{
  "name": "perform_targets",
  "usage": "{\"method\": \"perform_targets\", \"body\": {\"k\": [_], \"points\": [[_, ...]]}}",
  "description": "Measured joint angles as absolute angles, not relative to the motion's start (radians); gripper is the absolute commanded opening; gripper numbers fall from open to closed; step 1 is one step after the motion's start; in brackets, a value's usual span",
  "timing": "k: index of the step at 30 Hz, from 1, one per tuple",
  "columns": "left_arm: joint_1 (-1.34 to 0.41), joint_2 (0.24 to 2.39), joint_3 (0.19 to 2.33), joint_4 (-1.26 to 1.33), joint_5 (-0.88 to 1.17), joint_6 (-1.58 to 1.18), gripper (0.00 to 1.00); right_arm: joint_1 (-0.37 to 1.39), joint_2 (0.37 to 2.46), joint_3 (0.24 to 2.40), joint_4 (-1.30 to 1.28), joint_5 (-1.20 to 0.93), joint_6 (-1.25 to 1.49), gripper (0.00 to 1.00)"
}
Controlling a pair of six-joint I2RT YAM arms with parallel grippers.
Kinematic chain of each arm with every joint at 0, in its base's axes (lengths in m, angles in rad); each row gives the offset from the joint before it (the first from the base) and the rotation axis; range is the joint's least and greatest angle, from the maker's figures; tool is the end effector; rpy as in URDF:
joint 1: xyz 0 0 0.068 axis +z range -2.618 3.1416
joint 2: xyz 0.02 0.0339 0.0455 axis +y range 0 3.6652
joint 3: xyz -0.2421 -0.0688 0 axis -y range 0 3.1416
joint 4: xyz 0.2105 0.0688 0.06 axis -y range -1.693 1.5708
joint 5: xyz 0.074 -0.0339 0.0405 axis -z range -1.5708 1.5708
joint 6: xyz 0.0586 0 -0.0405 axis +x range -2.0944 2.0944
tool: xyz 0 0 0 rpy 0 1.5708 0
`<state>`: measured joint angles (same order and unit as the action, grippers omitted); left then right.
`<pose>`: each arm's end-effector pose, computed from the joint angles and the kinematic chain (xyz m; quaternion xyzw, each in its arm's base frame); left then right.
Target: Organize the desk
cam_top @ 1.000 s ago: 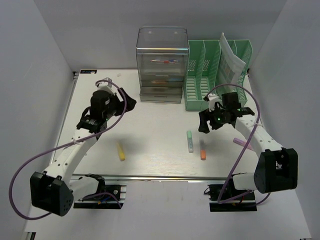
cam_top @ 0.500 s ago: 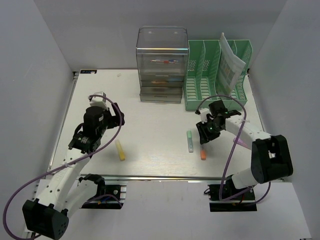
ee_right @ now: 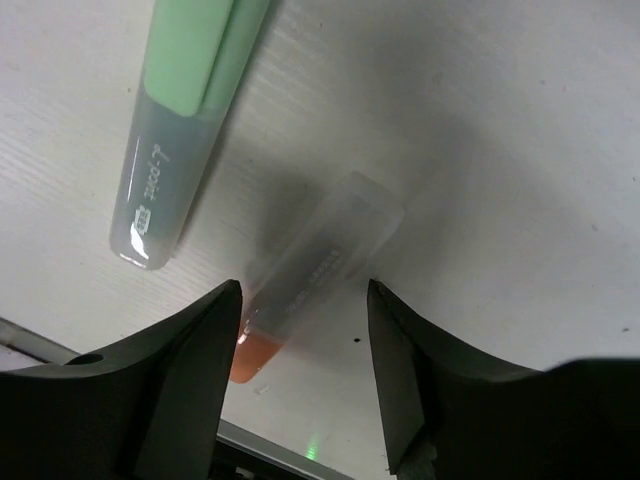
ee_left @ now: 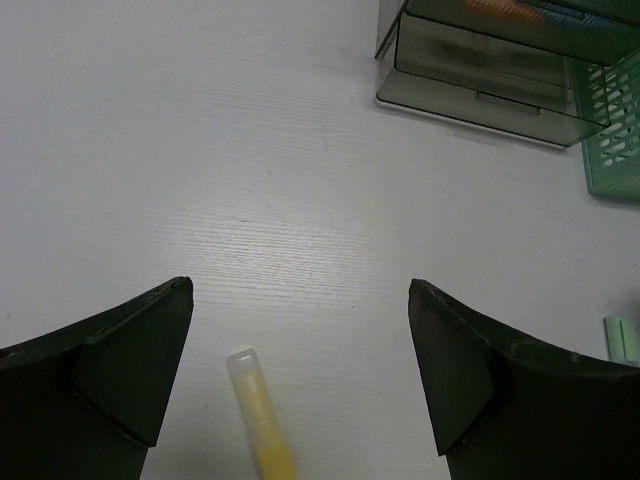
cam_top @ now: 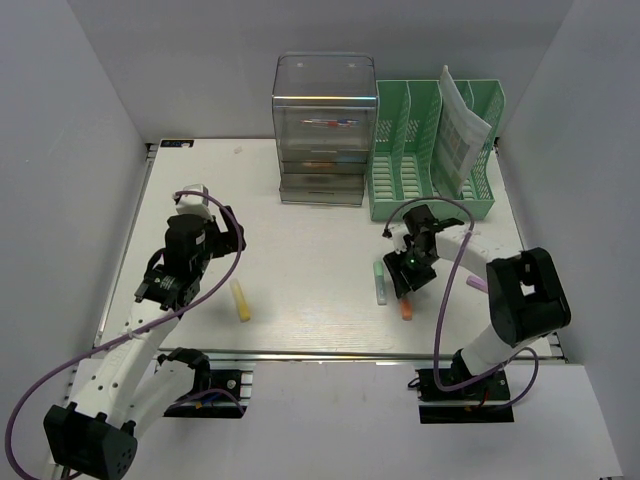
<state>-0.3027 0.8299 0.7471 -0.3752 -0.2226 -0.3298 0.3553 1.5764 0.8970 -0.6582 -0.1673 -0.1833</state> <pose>0.1842 -0.0440 0.2765 -0.0701 0.8430 -0.0736 0.5282 0.2341 0.0973 0.1418 -0.2727 0.9515 0.0926 0.1084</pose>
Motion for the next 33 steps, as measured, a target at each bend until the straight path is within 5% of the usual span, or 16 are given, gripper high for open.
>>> {"method": "perform_targets", "body": {"k": [10, 17, 24, 29, 33], "points": [[-0.303, 0.826, 0.745, -0.375, -0.229, -0.330, 0.98, 0.428, 1.618, 0.926, -0.652, -0.038, -0.156, 0.50], [-0.303, 0.827, 0.742, -0.374, -0.229, -0.333, 0.98, 0.446, 1.618, 0.919, -0.626, 0.047, -0.155, 0.24], [-0.303, 0.844, 0.741, -0.375, -0.229, -0.341, 0.98, 0.445, 1.609, 0.928, -0.620, 0.050, -0.198, 0.13], [-0.303, 0.852, 0.738, -0.374, -0.229, -0.341, 0.98, 0.448, 1.612, 1.155, -0.679, 0.035, -0.297, 0.00], [-0.303, 0.859, 0.733, -0.375, -0.229, -0.341, 0.98, 0.466, 1.655, 1.443, -0.654, 0.027, -0.391, 0.00]]}}
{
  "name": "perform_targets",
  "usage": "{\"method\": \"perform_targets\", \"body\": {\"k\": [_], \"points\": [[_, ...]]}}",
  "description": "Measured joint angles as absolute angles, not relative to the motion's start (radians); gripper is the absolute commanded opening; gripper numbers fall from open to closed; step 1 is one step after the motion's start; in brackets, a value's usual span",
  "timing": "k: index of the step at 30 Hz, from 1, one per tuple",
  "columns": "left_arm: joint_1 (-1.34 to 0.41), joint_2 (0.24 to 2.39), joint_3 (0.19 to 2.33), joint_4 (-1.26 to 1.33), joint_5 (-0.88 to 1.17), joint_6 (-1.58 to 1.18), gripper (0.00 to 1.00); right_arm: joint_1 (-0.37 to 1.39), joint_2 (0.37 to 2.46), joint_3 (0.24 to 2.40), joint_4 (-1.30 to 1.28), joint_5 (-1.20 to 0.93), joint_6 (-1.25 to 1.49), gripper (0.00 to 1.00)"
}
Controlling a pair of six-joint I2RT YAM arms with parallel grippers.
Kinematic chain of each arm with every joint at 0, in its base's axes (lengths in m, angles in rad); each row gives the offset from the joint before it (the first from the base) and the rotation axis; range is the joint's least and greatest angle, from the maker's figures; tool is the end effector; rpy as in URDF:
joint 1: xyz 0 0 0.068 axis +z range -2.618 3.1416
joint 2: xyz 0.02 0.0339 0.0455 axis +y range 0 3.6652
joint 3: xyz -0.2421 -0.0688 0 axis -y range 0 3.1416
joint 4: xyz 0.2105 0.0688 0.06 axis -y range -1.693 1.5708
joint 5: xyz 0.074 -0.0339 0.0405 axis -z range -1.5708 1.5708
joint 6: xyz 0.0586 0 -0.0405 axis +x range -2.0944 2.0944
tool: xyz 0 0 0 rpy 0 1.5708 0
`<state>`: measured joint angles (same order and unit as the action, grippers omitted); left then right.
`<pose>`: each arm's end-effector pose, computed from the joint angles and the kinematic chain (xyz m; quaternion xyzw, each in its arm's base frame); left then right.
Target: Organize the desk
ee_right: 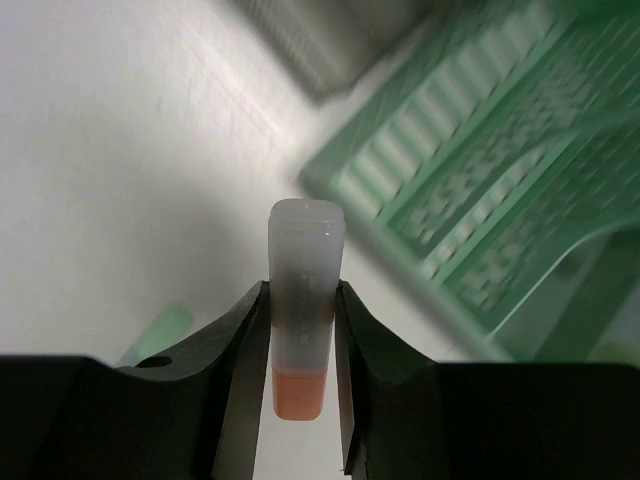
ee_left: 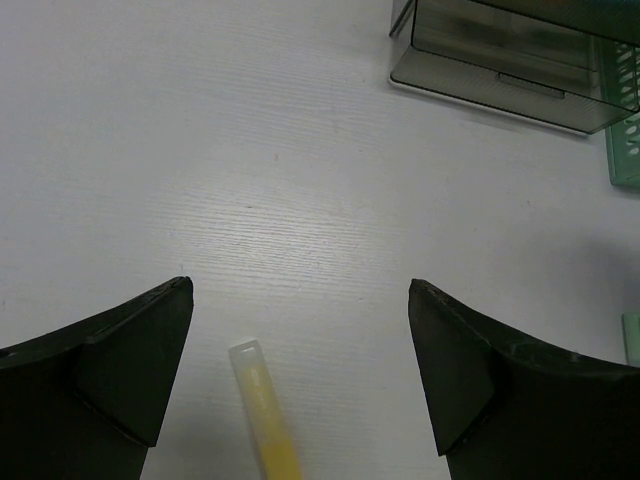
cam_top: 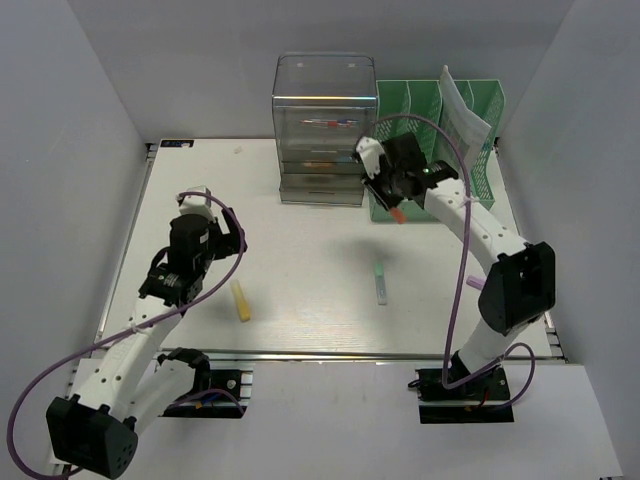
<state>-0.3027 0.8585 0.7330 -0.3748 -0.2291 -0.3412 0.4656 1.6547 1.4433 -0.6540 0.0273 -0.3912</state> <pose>0.1883 -0.0449 0.2670 -0.0747 0.8532 -0.0671 0.5118 0.3087 0.1533 0.2683 -0.3855 0.8555 0.0000 0.3456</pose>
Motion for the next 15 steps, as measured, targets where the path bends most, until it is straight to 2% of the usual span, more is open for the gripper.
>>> {"method": "perform_targets", "body": {"k": [6, 15], "points": [[-0.303, 0.881, 0.727, -0.374, -0.237, -0.341, 0.98, 0.526, 1.853, 1.756, -0.563, 0.028, -0.564, 0.00], [-0.303, 0.925, 0.727, -0.385, -0.258, -0.341, 0.98, 0.585, 2.058, 1.785, -0.321, 0.038, -0.828, 0.00]]}}
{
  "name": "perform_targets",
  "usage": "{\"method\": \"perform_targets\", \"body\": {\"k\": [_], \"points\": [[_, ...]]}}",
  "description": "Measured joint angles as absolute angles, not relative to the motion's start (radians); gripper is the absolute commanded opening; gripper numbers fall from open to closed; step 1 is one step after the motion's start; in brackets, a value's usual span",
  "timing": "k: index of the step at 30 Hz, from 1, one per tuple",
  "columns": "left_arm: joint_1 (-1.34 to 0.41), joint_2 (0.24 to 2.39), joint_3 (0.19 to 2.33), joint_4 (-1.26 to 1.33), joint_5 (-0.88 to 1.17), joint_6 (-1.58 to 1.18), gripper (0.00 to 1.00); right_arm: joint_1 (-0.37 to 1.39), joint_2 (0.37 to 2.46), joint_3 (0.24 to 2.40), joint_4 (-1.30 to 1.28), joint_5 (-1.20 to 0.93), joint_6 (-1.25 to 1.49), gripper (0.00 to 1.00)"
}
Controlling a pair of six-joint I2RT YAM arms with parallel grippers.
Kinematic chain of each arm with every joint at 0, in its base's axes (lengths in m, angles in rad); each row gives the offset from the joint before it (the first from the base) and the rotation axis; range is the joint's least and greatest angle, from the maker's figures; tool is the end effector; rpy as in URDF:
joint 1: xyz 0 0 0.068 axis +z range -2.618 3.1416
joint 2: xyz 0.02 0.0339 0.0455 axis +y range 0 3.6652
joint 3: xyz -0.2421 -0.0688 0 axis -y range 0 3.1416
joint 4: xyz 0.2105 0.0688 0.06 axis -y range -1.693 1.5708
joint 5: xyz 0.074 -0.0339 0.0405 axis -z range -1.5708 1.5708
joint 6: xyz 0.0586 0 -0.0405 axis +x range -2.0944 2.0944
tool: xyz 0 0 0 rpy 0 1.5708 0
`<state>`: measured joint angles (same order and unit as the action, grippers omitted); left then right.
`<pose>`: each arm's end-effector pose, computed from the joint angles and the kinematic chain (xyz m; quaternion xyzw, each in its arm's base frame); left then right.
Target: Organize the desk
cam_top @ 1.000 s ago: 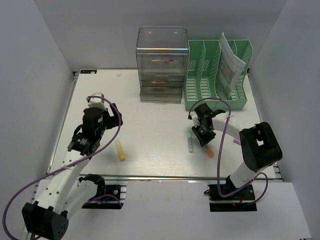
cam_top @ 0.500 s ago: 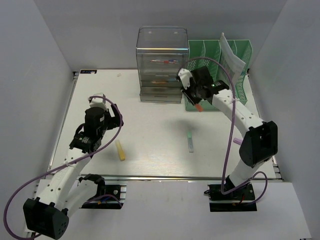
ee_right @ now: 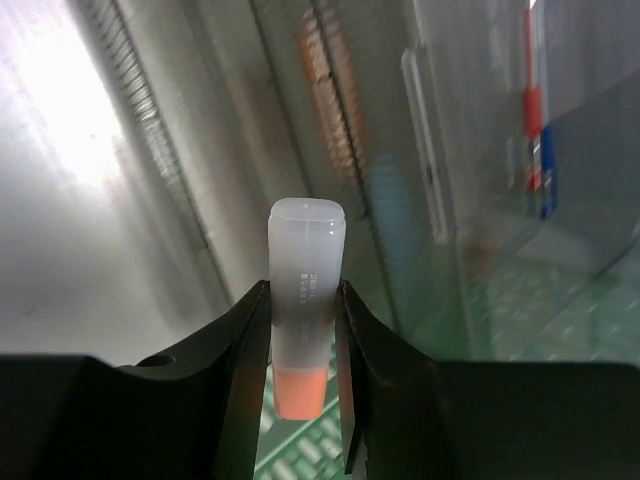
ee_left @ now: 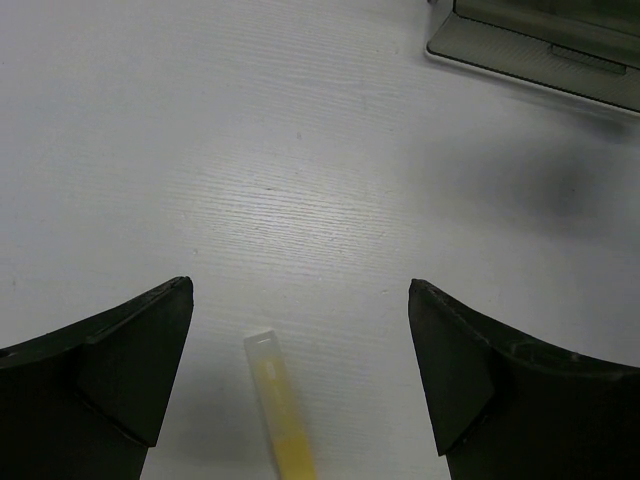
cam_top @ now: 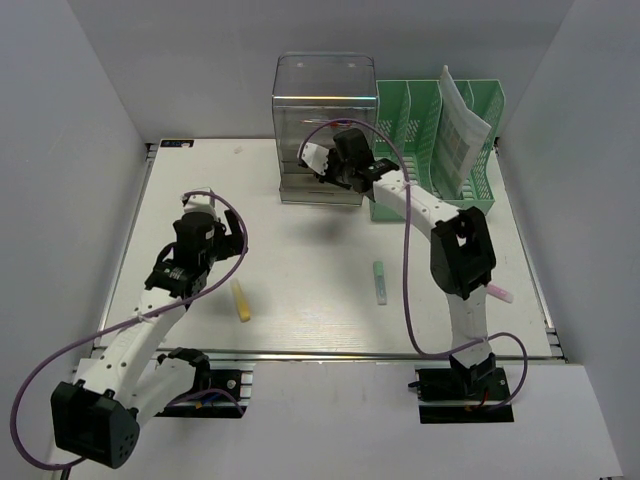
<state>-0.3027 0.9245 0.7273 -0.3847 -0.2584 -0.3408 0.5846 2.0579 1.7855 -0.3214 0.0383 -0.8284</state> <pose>0.1968 -0.0458 0.2526 -0.0778 0.8716 -0.0412 0.4823 0.3866 0.2531 0.2544 -0.5663 0.6774 -0.0738 0.4637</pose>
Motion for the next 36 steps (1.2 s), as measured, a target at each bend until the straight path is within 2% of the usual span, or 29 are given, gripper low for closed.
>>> {"method": "perform_targets", "body": {"k": [11, 17, 20, 30, 32, 36], "points": [[-0.303, 0.956, 0.727, -0.389, -0.266, -0.339, 0.98, 0.583, 2.226, 1.850, -0.133, -0.004, -1.031, 0.00], [-0.311, 0.963, 0.728, -0.392, -0.264, -0.355, 0.98, 0.584, 2.268, 1.855, -0.065, 0.004, -1.064, 0.37], [-0.316, 1.001, 0.735, -0.426, -0.251, -0.390, 0.98, 0.585, 2.278, 1.861, -0.050, 0.014, -1.062, 0.44], [-0.317, 1.066, 0.789, -0.589, -0.246, -0.504, 0.98, 0.585, 2.290, 1.863, -0.033, 0.017, -1.042, 0.47], [-0.317, 1.074, 0.800, -0.618, -0.244, -0.521, 0.98, 0.585, 2.281, 1.845, -0.022, 0.016, -1.032, 0.54], [-0.318, 1.119, 0.817, -0.667, -0.235, -0.550, 0.98, 0.585, 2.253, 1.802, -0.019, 0.015, -1.023, 0.56]]}}
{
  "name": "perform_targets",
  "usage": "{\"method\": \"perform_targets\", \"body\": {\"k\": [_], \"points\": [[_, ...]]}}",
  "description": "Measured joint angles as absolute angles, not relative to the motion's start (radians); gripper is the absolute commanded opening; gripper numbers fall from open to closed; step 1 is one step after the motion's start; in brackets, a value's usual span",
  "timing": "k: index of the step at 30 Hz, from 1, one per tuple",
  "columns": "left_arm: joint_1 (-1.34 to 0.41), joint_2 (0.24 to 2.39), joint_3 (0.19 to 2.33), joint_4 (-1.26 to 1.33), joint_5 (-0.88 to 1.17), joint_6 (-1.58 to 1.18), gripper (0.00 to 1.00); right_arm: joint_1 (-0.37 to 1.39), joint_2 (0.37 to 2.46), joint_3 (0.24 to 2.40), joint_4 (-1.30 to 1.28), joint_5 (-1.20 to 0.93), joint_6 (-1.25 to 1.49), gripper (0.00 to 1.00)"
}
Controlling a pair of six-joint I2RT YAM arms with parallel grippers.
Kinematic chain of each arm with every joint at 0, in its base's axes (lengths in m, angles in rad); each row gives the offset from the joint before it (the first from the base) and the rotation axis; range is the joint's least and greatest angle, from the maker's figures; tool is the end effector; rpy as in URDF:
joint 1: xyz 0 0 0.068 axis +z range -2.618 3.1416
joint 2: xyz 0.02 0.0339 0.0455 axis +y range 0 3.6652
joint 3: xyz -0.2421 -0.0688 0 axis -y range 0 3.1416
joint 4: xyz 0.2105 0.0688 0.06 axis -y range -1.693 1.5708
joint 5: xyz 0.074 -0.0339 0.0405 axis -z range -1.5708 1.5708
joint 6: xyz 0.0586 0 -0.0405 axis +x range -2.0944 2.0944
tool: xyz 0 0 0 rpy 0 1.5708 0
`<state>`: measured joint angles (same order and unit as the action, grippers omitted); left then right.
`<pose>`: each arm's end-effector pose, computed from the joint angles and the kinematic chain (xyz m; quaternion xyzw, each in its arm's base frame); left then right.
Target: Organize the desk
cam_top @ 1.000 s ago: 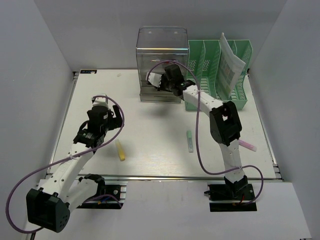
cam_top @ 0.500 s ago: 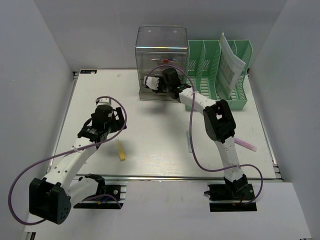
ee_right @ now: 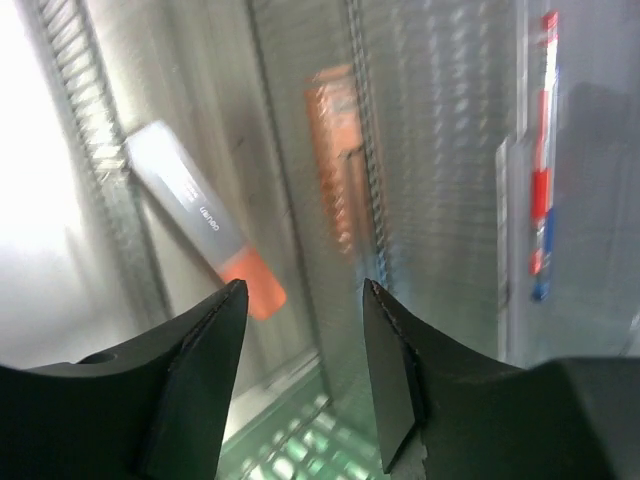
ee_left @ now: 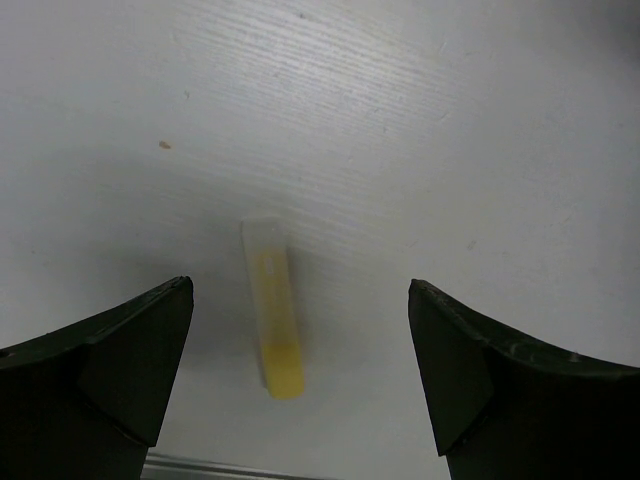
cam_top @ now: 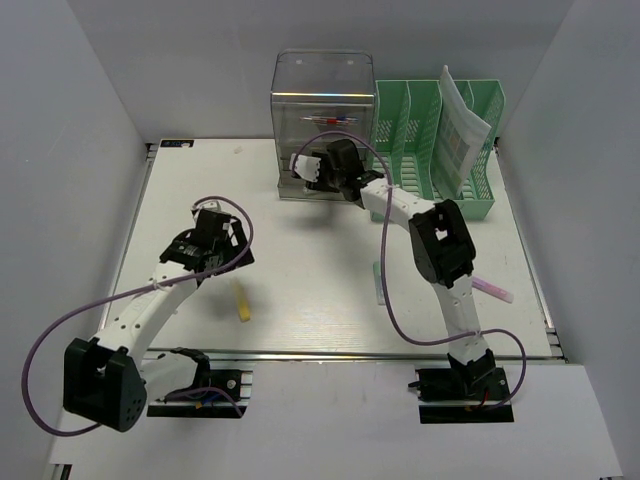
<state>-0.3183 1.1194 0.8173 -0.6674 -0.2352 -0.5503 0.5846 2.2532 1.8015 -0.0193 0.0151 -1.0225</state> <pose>0.2012 -0.0519 0.2180 -0.1443 0.9382 -0.0221 0.3139 0.4228 0.2787 0.2033 -0.6110 0.5946 -0.1198 0.5087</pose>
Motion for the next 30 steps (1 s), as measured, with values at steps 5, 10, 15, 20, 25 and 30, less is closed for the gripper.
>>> {"method": "perform_targets", "body": {"k": [5, 10, 15, 20, 25, 30], "points": [[-0.325, 1.172, 0.820, -0.726, -0.226, -0.576, 0.98, 0.582, 2.175, 1.717, -0.051, 0.009, -0.964, 0.53], [-0.326, 1.219, 0.820, -0.762, -0.224, -0.590, 0.97, 0.573, 1.993, 1.599, -0.071, -0.017, -0.809, 0.32], [-0.337, 1.298, 0.818, -0.768, -0.208, -0.618, 0.88, 0.550, 1.686, 1.427, -0.076, -0.073, -0.590, 0.24], [-0.344, 1.348, 0.795, -0.767, -0.164, -0.645, 0.76, 0.506, 1.437, 1.260, -0.073, -0.146, -0.428, 0.24], [-0.344, 1.382, 0.768, -0.763, -0.148, -0.678, 0.58, 0.475, 1.278, 1.116, -0.110, -0.210, -0.329, 0.24], [-0.344, 1.404, 0.760, -0.760, -0.160, -0.690, 0.57, 0.447, 1.168, 1.054, -0.154, -0.253, -0.273, 0.24]]}}
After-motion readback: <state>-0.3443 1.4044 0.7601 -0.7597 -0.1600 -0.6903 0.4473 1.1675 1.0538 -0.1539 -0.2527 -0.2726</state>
